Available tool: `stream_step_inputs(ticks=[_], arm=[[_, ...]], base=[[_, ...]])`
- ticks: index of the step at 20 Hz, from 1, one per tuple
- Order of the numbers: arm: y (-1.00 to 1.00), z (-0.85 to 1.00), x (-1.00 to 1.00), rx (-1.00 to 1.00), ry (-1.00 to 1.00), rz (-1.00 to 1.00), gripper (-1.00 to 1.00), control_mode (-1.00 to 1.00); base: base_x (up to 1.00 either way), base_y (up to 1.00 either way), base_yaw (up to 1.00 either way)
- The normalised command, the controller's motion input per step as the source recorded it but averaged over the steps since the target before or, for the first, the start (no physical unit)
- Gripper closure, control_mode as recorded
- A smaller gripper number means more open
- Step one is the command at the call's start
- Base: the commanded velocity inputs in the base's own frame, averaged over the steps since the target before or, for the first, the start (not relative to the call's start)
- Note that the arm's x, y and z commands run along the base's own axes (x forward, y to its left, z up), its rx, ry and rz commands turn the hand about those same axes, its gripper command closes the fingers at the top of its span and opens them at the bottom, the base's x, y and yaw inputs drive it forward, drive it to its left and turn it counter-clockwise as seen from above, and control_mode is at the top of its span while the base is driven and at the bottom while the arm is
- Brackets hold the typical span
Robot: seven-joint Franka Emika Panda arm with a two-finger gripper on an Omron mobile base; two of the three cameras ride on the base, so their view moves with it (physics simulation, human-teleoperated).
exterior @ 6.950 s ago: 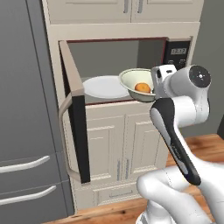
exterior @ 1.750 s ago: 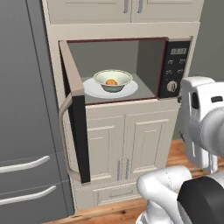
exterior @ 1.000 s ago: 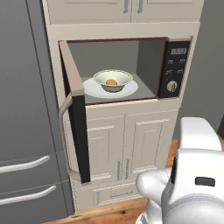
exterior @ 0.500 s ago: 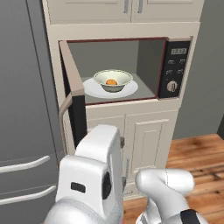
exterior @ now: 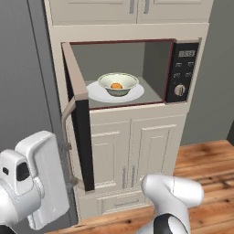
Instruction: Pick the squash from the sink and place it in the bowl. Then pick the bowl and place it in the microwave. Then close the microwave door and press the start button.
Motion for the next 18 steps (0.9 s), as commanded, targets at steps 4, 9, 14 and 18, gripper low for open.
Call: stream_step_inputs(ticks=[4,9,14,18], arm=[[0.42,-0.54,1.0,-0.04,0.0,-0.11,-1.0,-1.0],[0.03,-0.28,0.84,0.0,0.0,-0.03,-1.0,-1.0],[-0.55,0.0,0.35,0.05,0.01,0.0,-1.0,-1.0],[-1.0,0.0,0.15,0.15,0.0,0.04,-1.0,-1.0]], base=[[0.0,0.0,0.0],[0.0,0.0,0.0],[0.0,0.0,0.0],[0.0,0.0,0.0]])
